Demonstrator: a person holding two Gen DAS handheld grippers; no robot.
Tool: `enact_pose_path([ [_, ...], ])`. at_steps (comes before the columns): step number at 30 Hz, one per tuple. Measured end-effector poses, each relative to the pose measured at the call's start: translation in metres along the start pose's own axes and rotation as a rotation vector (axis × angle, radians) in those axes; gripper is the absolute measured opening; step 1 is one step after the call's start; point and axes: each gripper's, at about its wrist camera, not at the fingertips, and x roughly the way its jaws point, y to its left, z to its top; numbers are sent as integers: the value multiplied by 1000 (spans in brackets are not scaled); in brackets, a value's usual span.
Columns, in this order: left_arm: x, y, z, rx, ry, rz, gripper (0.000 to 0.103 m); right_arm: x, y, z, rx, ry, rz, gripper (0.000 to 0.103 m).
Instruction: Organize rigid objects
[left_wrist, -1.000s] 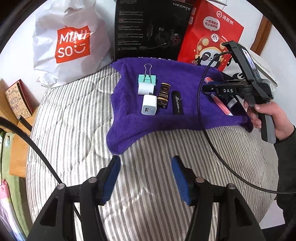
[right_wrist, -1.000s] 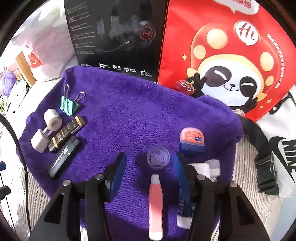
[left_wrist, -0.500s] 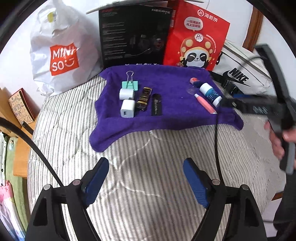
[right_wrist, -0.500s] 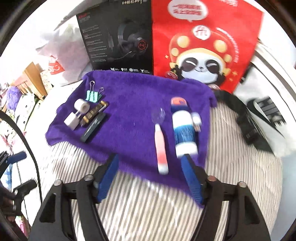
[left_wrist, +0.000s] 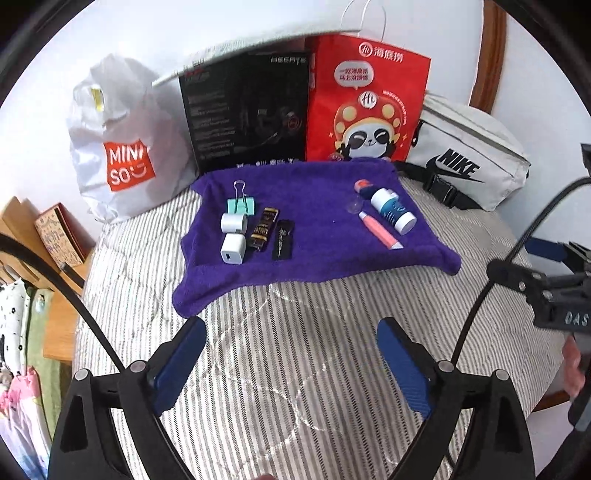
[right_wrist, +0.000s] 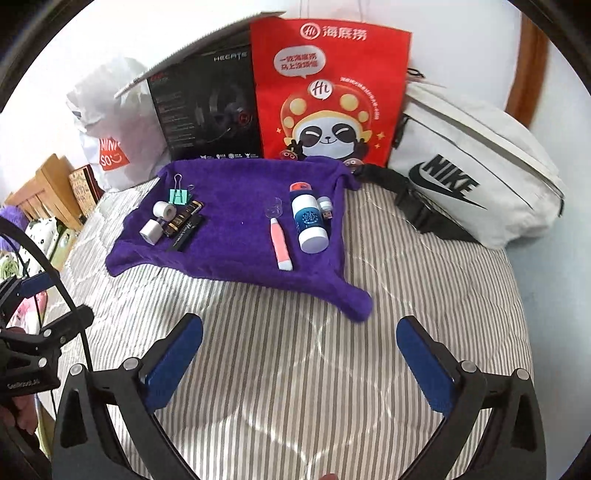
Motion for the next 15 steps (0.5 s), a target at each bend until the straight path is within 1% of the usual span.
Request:
enact_pose_path([
  [3,-14,-2,-3,-12,-24,27,100,-16,-1,-8,0,-13,-30,103],
  [8,-26,2,-7,-55,-25,8,100,-32,-7,-17,33,-25,-10,103],
  [15,-39,5,-12,-64,-44,27,100,-51,-2,-18,22,-52,-22,103],
])
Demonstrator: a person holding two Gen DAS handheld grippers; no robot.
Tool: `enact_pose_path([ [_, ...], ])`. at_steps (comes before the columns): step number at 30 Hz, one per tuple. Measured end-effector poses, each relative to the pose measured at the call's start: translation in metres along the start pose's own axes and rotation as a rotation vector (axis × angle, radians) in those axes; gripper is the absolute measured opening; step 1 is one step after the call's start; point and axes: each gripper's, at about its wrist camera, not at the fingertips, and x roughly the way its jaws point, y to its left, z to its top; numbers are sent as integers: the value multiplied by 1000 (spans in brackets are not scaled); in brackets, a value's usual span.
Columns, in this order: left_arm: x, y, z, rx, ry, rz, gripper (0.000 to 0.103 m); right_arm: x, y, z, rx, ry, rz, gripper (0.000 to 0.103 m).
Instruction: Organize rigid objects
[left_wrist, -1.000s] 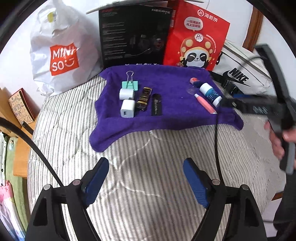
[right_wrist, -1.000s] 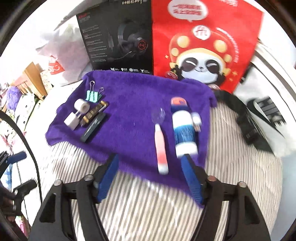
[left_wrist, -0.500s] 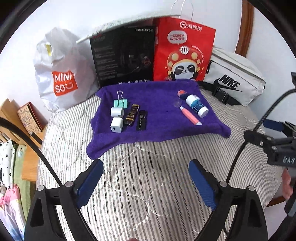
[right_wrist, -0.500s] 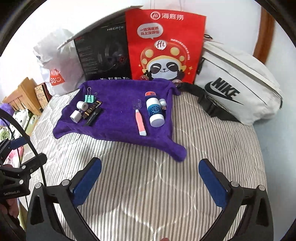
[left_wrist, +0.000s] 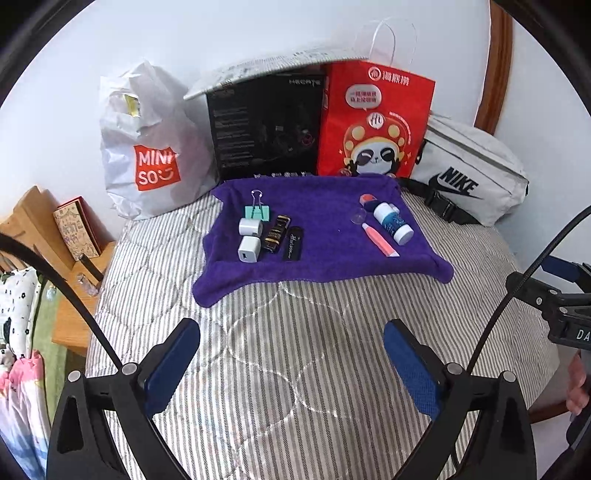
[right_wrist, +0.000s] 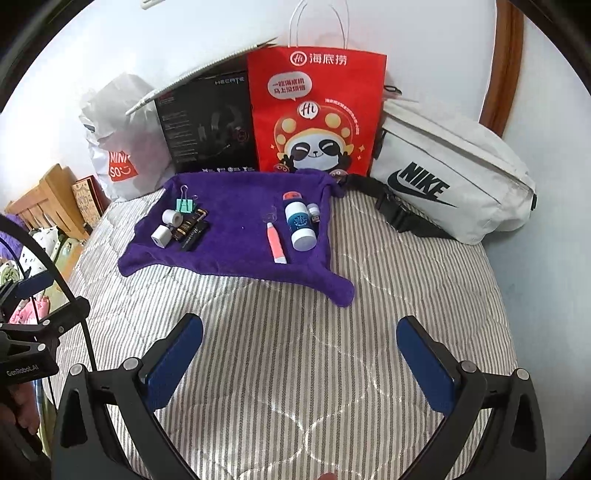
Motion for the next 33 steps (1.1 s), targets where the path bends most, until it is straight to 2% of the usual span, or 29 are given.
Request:
enact_pose_path([
  [33,-6,-1,-1,17,15,7,100,-10,-2,-9,19,-2,0,103],
])
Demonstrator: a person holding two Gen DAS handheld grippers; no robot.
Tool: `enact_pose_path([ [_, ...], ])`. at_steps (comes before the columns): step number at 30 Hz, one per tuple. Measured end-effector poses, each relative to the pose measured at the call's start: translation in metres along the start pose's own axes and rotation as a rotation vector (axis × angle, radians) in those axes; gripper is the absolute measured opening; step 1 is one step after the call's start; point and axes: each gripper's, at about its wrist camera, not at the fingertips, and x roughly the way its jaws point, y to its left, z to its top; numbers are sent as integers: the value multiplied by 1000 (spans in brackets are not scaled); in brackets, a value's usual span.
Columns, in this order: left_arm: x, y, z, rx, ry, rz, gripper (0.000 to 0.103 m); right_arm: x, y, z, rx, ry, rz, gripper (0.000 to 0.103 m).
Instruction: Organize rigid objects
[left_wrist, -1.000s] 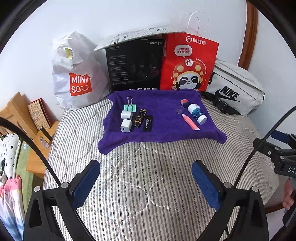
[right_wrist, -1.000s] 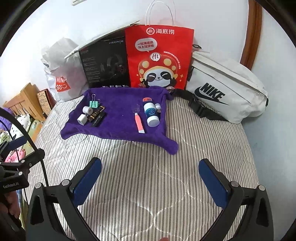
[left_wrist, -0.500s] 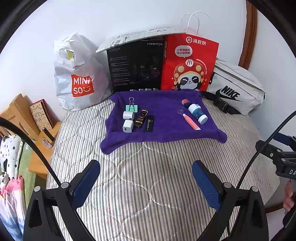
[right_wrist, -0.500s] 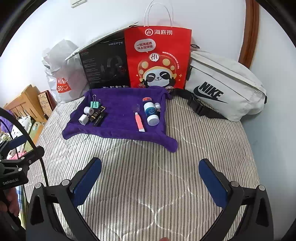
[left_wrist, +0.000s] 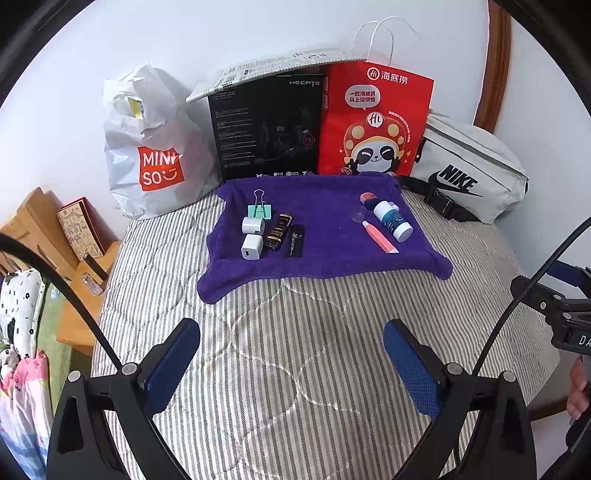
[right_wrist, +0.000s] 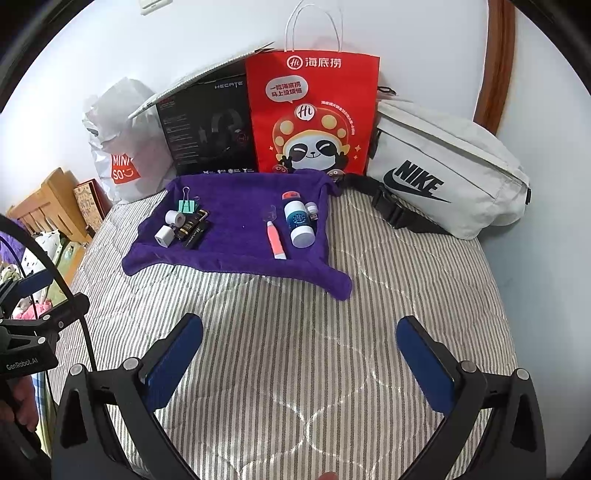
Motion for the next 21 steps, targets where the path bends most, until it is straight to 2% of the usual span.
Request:
enact_pose_path([
  [21,4,3,-1,3,8,10,100,-3,2,2,-12,-8,-11,103],
])
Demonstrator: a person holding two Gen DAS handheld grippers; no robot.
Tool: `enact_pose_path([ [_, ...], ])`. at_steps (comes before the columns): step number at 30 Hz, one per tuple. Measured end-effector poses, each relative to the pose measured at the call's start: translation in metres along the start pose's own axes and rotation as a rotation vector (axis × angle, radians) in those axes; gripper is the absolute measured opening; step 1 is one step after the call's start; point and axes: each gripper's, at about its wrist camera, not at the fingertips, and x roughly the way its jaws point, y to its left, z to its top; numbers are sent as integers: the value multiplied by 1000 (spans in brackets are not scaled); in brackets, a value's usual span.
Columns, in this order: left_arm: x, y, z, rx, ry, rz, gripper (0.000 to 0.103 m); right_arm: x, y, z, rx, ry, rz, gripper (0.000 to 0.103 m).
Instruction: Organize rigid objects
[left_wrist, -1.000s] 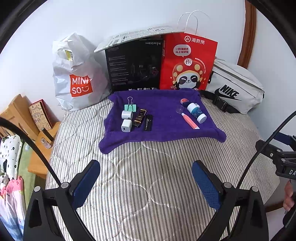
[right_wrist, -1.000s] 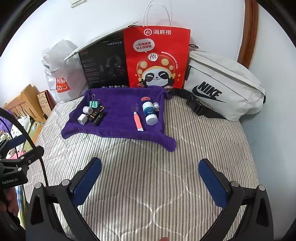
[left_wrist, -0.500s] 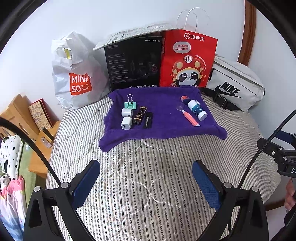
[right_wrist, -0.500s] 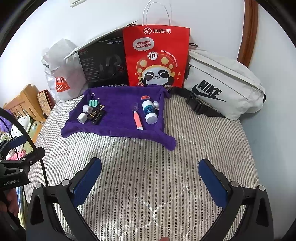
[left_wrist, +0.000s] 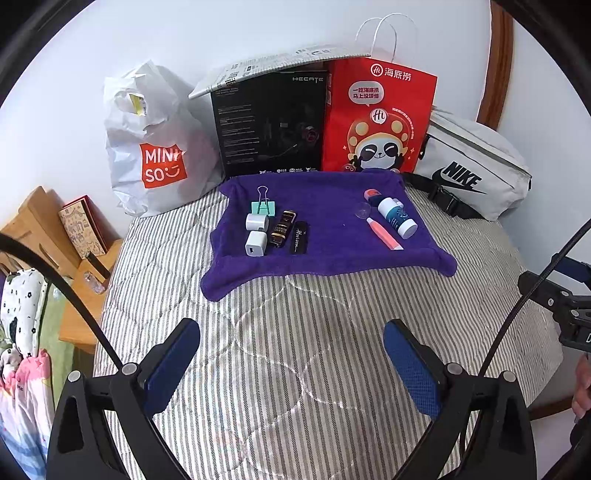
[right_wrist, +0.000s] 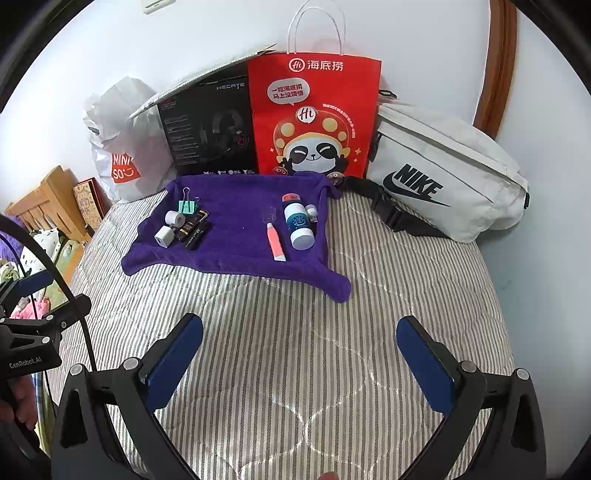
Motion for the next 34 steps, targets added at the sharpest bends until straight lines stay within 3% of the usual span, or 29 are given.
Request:
enact_pose_path([
  [34,6,1,8,-1,-9,-6,102,10,2,1,-11,20,-9,103],
])
